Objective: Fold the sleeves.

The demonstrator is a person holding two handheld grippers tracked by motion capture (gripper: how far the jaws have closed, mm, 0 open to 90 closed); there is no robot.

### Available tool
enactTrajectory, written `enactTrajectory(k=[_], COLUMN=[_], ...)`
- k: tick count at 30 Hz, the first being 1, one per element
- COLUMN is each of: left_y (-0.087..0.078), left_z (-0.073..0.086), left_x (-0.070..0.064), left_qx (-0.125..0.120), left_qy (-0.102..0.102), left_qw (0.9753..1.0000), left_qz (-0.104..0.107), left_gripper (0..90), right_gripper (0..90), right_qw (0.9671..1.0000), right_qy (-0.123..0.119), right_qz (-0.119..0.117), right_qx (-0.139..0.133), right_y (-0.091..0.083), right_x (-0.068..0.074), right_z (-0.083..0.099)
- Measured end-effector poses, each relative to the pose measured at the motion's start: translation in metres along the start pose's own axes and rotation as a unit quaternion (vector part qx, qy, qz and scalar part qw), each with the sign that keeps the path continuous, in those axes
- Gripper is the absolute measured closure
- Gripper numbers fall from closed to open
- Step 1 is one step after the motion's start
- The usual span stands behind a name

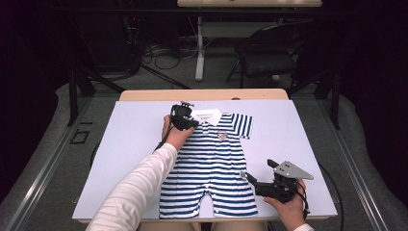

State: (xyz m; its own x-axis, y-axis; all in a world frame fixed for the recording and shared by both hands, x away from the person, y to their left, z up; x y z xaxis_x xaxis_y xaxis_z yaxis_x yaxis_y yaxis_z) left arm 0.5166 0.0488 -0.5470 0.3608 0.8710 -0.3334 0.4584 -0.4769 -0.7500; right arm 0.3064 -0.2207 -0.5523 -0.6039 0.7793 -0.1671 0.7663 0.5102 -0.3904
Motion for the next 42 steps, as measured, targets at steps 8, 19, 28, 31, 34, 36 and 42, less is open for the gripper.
enactTrajectory(k=[8,19,28,31,34,36,42], left_y=[0.010,0.021,0.029,0.030,0.031,0.032,0.031], left_z=[0.006,0.012,0.016,0.017,0.017,0.017,0.018], left_x=[-0.004,-0.005,-0.006,-0.006,-0.006,-0.007,-0.010], left_qx=[0.011,0.025,0.033,0.034,0.035,0.034,0.032], left_qy=[0.009,0.020,0.022,0.022,0.022,0.023,0.020], left_qw=[0.9999,0.9992,0.9988,0.9988,0.9988,0.9988,0.9991], left_qz=[-0.008,-0.022,-0.029,-0.028,-0.028,-0.028,-0.019], left_gripper=[87.4,87.2,86.8,86.4,85.9,85.4,82.1], right_gripper=[7.6,7.7,7.7,7.7,7.7,7.7,7.7], right_qw=[1.0000,1.0000,1.0000,1.0000,1.0000,1.0000,1.0000], right_qy=[0.000,0.000,0.001,0.002,0.001,0.000,0.001], right_qz=[0.000,0.000,-0.001,-0.001,-0.001,-0.001,-0.001], right_qx=[-0.002,-0.003,-0.003,-0.004,-0.003,-0.004,-0.004], right_y=[0.000,-0.001,-0.001,-0.001,-0.001,-0.001,-0.001], right_x=[0.000,0.000,0.000,0.000,0.000,0.000,0.000], right_z=[0.000,0.000,0.000,-0.001,-0.001,-0.001,-0.001])
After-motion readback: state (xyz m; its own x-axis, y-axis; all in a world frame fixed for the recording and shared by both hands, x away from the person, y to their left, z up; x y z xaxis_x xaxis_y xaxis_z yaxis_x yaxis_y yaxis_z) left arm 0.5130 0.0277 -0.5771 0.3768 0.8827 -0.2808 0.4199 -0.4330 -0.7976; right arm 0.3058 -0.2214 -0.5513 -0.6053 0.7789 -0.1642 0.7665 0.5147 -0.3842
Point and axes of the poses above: each handheld gripper's, and its own axes: y roughly forward along the jaws, z roughly out of its underside, x roughly to its left, the point moved 5 cm from there along y, roughly forward along the jaws, and after that the axes turned 14 degrees about -y, right-handed, at the moved point
